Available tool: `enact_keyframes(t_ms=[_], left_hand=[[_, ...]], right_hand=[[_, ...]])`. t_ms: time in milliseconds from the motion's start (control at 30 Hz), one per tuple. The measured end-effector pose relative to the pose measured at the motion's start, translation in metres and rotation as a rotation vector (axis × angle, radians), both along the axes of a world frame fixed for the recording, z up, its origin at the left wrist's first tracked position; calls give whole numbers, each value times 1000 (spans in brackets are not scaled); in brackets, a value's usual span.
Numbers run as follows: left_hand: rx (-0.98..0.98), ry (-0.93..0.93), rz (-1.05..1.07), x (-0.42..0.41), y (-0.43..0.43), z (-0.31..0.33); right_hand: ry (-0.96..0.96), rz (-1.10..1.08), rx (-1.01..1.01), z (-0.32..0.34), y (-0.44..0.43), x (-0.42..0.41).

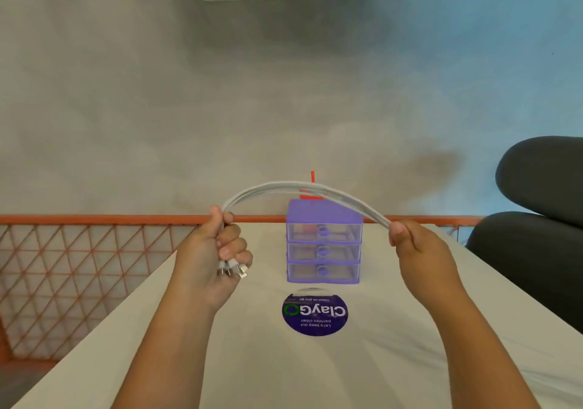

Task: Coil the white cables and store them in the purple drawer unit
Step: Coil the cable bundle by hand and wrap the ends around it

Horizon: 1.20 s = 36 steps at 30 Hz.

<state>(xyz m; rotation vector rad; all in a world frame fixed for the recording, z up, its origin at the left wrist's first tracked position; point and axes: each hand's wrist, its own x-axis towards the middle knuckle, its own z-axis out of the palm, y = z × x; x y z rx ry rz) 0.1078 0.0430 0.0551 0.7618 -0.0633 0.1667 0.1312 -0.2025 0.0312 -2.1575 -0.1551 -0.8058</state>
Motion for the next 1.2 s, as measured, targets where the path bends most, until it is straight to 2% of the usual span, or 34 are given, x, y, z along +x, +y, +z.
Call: enact_keyframes(t_ms=[233,333,433,633,733,800,933,1067,1200], left_hand=[[460,-67,-46,-14,-35,-5],[592,-146,-83,-20,-51,-6],[670,-238,-73,-26,-61,-5],[854,-455,157,-28,-70,-6],[1163,-663,435,-14,-63,-20],[1295,-725,541,-9,-61,-27],[1424,-758,584,-10,-61,-29],[1501,-694,619,-6,-48,-32],[1540,-670,538,-10,-42,-24]], right_hand=[[-40,-121,141,10,1,-4],[29,-125,108,10,8,-5],[85,-93,-8,9,16,-8],[186,86,-248,10,35,-15],[242,178,-307,15,42,-22],[278,254,-381,17,48,-28],[295,401,-401,22,57,-39],[304,437,-406,22,58,-41],[314,436,-396,27,55,-45]])
